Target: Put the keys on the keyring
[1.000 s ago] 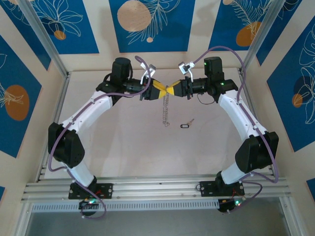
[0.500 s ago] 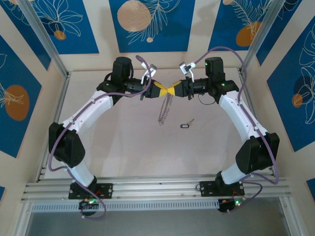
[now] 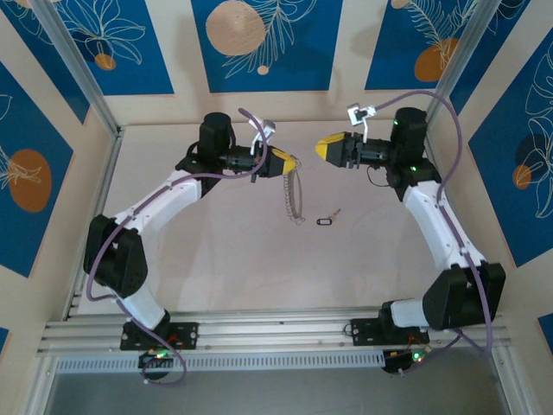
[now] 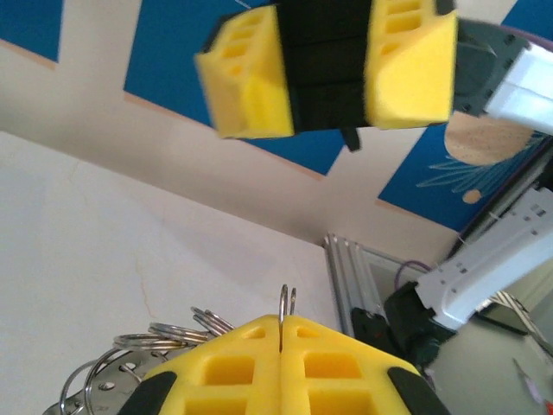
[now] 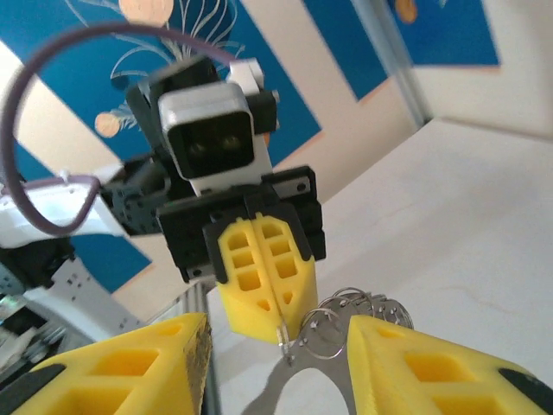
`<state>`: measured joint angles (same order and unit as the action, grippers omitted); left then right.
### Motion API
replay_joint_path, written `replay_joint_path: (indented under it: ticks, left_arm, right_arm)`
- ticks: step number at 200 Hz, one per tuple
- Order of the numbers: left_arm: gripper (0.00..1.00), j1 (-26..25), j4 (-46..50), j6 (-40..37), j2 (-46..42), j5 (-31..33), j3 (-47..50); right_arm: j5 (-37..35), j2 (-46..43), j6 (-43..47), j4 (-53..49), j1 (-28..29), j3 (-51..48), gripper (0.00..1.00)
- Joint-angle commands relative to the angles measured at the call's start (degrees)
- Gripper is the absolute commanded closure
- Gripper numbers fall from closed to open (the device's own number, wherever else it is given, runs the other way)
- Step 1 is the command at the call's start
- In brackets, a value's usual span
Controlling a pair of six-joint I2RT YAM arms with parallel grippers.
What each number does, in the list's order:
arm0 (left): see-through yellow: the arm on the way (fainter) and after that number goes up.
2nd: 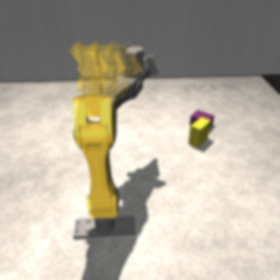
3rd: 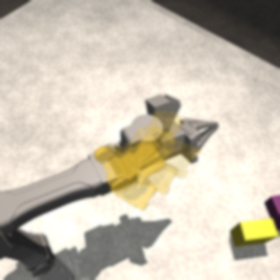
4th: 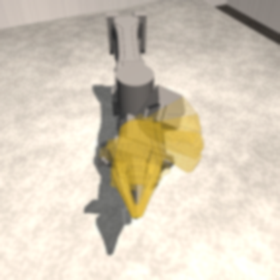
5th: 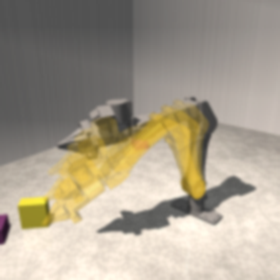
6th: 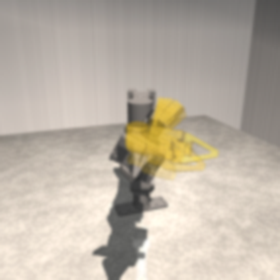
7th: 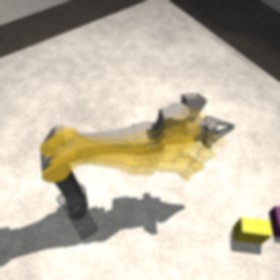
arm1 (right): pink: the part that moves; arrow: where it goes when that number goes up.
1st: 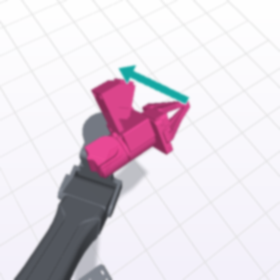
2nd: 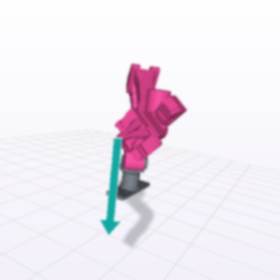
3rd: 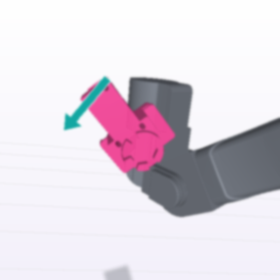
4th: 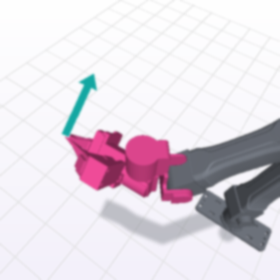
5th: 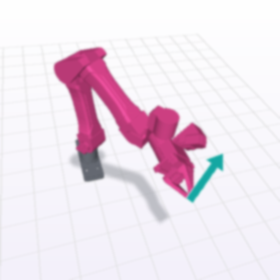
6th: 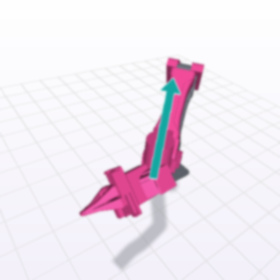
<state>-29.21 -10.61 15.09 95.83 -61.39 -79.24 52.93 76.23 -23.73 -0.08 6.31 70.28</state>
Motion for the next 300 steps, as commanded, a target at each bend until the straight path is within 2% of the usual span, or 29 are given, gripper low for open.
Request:
replay_joint_path:
  ticks: [1,27,49,86,153,190,241,278,300]
  left_arm:
    - [1.00,-0.4,-16.2,7.8,-3.4,1.2,2.5]
    - [1.00,-0.4,-28.4,12.8,-4.6,4.1,7.1]
    - [1.00,-0.4,-37.4,15.3,-5.8,6.7,10.4]
    - [1.00,-0.5,-41.6,12.1,-8.8,9.7,13.3]
    - [1.00,-0.5,-31.4,-7.2,-16.5,16.1,17.0]
    - [1.00,-0.5,-26.0,-14.7,-19.2,18.4,18.0]
    - [1.00,-0.5,-23.7,-17.5,-20.8,20.3,19.3]
    - [1.00,-0.6,-23.8,-17.6,-22.1,22.4,21.5]
    - [1.00,-0.6,-24.0,-17.1,-22.7,23.6,23.2]
  right_arm:
    - [-6.5,-4.7,-9.1,10.2,0.2,-4.6,0.53]
    - [-13.0,-8.3,-15.2,18.8,0.8,-12.4,0.53]
    - [-18.1,-9.8,-17.5,21.6,1.6,-17.6,0.53]
    - [-23.4,-10.0,-20.1,21.5,1.7,-23.3,0.53]
    - [-30.5,-10.9,-20.6,16.9,1.4,-30.8,0.53]
    - [-33.0,-10.9,-20.8,14.5,1.4,-32.2,0.53]
    - [-38.5,-11.5,-21.2,7.1,1.4,-32.3,0.54]
    - [-46.9,-11.3,-22.4,-6.7,1.5,-30.1,0.53]
    - [-49.2,-9.8,-22.3,-11.9,1.7,-29.6,0.53]
